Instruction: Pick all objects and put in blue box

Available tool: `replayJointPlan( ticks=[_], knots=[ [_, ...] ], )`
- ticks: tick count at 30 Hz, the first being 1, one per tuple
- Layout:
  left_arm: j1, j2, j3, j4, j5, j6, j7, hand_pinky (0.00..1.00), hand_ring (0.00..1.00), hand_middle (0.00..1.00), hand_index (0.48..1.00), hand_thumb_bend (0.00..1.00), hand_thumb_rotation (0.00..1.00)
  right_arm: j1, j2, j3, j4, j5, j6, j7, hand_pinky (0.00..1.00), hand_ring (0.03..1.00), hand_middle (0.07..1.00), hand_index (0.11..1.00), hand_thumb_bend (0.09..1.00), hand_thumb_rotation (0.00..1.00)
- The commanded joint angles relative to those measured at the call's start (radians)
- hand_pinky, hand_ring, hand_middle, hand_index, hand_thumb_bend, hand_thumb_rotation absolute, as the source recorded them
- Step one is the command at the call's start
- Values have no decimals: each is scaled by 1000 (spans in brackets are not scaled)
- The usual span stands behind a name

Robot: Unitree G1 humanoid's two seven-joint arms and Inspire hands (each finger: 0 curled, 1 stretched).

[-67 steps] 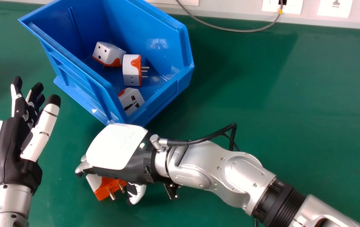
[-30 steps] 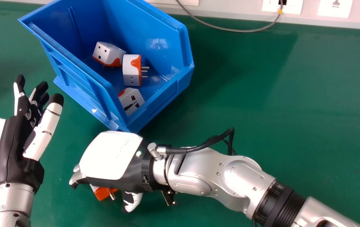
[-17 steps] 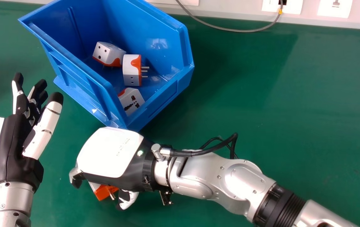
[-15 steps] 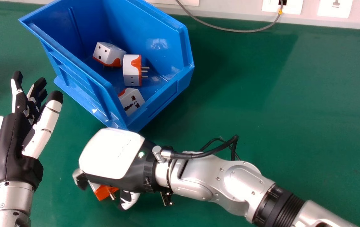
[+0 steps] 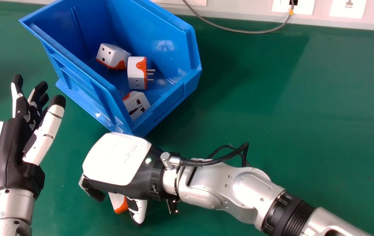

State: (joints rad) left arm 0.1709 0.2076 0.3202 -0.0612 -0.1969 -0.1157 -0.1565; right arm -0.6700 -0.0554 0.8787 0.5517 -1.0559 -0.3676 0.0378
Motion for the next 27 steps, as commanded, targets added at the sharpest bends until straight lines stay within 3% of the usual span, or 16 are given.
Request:
replayJointPlan(
  ticks=[1,3,5,13,20,24,27],
  knots=[
    [-5,5,-1,-18,5,-20,-1,965,974,964,961,442,528,-30,10,-8,-7,15,-18,-29,61,96,149,477,514,109],
    [0,6,-5,-32,21,-11,9,966,974,964,961,443,528,-32,8,-9,-5,13,-23,-39,60,90,144,474,515,110],
    [3,3,-7,-43,25,-1,15,967,974,964,961,444,528,-34,4,-9,-6,9,-30,-53,59,88,142,473,515,111],
    [1,1,-7,-41,15,-4,7,968,974,964,961,445,530,-50,-5,-8,13,0,-60,-101,66,89,144,471,516,113],
    [4,10,-10,-48,28,8,10,968,974,964,960,443,531,-49,-9,-2,10,-18,-55,-131,97,112,171,471,515,113],
    [4,11,-6,-44,22,11,5,966,973,964,960,445,531,-40,-11,-10,-20,-4,-55,-107,99,115,175,471,515,113],
    [5,10,-8,-47,26,13,8,965,973,963,960,446,532,-27,-18,-21,-58,18,-60,-83,96,110,170,471,515,113]
  ],
)
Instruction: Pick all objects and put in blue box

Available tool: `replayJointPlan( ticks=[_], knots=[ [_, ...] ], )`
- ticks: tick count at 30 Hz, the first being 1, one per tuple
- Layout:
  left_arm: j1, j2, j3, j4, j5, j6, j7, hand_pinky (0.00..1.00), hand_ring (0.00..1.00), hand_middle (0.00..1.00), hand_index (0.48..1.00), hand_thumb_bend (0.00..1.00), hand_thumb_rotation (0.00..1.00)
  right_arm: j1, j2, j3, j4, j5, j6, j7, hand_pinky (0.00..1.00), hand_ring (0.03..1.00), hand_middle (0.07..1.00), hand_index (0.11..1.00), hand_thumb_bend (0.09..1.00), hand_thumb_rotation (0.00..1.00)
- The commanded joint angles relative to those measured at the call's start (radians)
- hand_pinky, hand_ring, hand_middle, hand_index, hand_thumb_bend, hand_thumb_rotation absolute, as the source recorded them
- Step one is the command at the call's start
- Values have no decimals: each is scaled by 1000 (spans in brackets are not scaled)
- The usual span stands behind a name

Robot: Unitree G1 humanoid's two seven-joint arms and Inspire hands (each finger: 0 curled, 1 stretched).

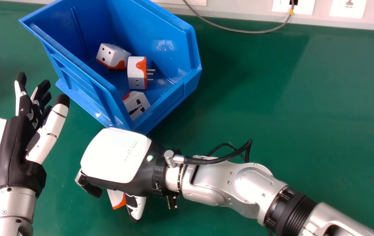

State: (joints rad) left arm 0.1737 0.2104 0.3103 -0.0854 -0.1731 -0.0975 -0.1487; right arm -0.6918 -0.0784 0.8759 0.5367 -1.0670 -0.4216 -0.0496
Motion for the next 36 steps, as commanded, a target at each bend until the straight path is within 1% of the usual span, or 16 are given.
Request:
replayJointPlan(
  ticks=[1,3,5,9,12,14,16,18,22,24,26,28,31,34,35,36],
  knots=[
    [3,7,1,-25,4,-4,2,965,973,963,960,446,532,-1,3,-20,-53,33,-5,12,96,110,170,471,515,113],
    [4,5,1,-28,2,-2,2,964,973,963,960,447,532,9,-3,-25,-86,40,0,32,87,103,164,471,515,113],
    [9,5,2,-31,-2,-2,-1,963,973,963,960,447,533,25,-11,-30,-128,43,6,52,80,99,159,471,515,113],
    [8,4,6,-25,-8,-7,-4,961,972,963,960,447,532,63,-37,-43,-215,39,19,77,78,98,168,472,515,113],
    [13,0,5,-28,-13,-16,-6,960,972,963,960,446,533,84,-58,-54,-269,42,20,85,79,101,187,473,515,114],
    [14,1,6,-30,-16,-12,-7,960,972,963,960,450,539,97,-72,-66,-299,47,16,80,58,85,169,475,516,114],
    [14,4,9,-27,-18,-10,-8,959,972,963,960,452,541,113,-86,-84,-334,56,10,74,53,82,168,475,515,114],
    [12,6,13,-22,-18,-9,-7,959,972,963,960,455,544,125,-93,-96,-360,66,9,78,46,76,163,476,515,114],
    [7,8,17,-20,-10,-1,3,959,972,963,960,456,546,164,-113,-133,-440,106,4,101,43,72,161,476,515,114],
    [11,7,16,-27,-4,5,9,959,972,963,960,455,544,178,-122,-147,-465,125,0,111,44,72,161,476,515,114],
    [12,7,15,-30,0,10,11,960,972,963,960,454,543,191,-132,-164,-485,151,-7,122,50,74,166,476,515,114],
    [9,8,18,-26,-4,11,10,960,973,963,960,454,542,209,-145,-184,-511,185,-12,138,56,76,164,476,515,114],
    [5,5,24,-20,-19,16,7,960,973,963,960,454,542,239,-169,-212,-564,207,-10,161,56,76,164,476,515,114],
    [5,-1,23,-26,-23,19,10,965,976,966,961,452,540,267,-192,-235,-629,212,5,202,67,79,158,474,514,113],
    [6,-2,23,-27,-25,19,10,969,978,968,961,451,539,274,-196,-240,-645,218,10,220,97,102,203,477,514,90],
    [5,-2,23,-25,-26,18,10,969,978,968,961,451,539,282,-202,-247,-667,225,16,242,97,102,203,477,514,90]
  ],
)
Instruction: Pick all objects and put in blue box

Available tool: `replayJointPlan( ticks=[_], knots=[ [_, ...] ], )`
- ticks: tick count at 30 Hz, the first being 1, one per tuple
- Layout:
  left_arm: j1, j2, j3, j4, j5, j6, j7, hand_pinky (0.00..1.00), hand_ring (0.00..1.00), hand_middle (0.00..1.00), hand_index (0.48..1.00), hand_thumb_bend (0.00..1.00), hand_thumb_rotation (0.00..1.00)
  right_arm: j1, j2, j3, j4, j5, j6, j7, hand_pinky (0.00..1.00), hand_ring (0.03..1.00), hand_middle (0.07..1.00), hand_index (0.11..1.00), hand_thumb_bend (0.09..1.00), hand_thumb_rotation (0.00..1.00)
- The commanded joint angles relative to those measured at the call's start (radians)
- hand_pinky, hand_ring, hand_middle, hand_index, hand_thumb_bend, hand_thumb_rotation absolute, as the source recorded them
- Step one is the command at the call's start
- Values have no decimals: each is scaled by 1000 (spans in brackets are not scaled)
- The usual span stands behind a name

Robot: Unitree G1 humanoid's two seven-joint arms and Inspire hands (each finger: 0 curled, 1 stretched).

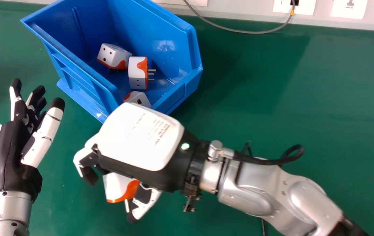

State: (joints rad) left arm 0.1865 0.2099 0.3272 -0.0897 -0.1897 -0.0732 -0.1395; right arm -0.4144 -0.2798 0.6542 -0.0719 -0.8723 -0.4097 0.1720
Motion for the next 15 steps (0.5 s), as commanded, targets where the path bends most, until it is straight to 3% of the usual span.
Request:
replayJointPlan(
  ticks=[1,2,8,15],
  knots=[
    [-9,1,6,-17,-7,-10,0,969,978,968,961,451,539,17,-9,-35,-85,38,10,38,97,102,203,477,514,90],
    [-9,3,5,-15,-5,-12,1,972,980,970,962,450,537,28,-16,-44,-108,44,14,51,148,160,264,493,510,72],
    [-12,10,3,-16,4,-4,4,976,982,973,962,448,535,84,-45,-108,-210,101,24,101,216,236,345,523,502,46],
    [-5,8,7,-17,-17,-9,-14,981,985,978,963,444,532,137,-77,-184,-298,179,51,160,309,338,441,526,499,18]
  ],
)
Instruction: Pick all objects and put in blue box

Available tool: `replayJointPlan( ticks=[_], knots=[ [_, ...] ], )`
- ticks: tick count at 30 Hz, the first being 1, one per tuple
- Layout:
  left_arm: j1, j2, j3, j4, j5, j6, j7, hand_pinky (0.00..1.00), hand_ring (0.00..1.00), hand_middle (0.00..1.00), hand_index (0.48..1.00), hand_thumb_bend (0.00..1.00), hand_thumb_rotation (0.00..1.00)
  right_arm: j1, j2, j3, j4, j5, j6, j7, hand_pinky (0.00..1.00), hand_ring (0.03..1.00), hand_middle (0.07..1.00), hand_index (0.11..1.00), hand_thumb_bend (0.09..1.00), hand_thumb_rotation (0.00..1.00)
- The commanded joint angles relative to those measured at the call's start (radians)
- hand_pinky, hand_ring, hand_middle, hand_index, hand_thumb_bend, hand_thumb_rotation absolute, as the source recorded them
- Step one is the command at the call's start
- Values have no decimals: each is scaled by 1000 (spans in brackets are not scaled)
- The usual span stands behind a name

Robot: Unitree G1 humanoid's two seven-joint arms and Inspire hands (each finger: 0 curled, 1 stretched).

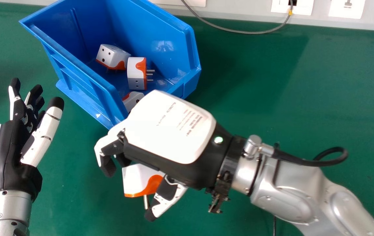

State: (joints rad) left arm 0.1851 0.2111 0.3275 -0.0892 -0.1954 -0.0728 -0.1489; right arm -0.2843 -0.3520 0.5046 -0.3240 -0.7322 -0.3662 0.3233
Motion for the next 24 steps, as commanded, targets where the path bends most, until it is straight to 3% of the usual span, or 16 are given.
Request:
replayJointPlan(
  ticks=[1,11,14,20,23,24],
  knots=[
    [-4,7,8,-17,-14,-8,-7,981,985,978,963,444,532,11,-7,-43,-54,47,12,16,309,338,441,526,499,18],
    [-16,8,15,0,-22,-3,-13,987,989,982,965,447,530,16,-46,-166,-117,62,56,44,360,398,496,538,496,3],
    [-14,9,12,-5,-17,-8,-12,987,989,982,965,452,531,-7,-55,-204,-111,68,72,48,355,404,502,540,495,2],
    [-22,3,20,20,-31,-33,-24,989,990,983,967,460,529,-53,-60,-252,-68,90,80,40,351,419,511,526,495,1],
    [-23,0,18,14,-34,-25,-23,990,990,983,968,463,527,-90,-52,-268,-36,103,100,41,350,422,513,522,495,1],
    [-21,0,16,8,-28,-22,-19,990,990,983,968,463,527,-105,-49,-268,-21,101,102,36,350,422,513,522,495,1]
  ],
)
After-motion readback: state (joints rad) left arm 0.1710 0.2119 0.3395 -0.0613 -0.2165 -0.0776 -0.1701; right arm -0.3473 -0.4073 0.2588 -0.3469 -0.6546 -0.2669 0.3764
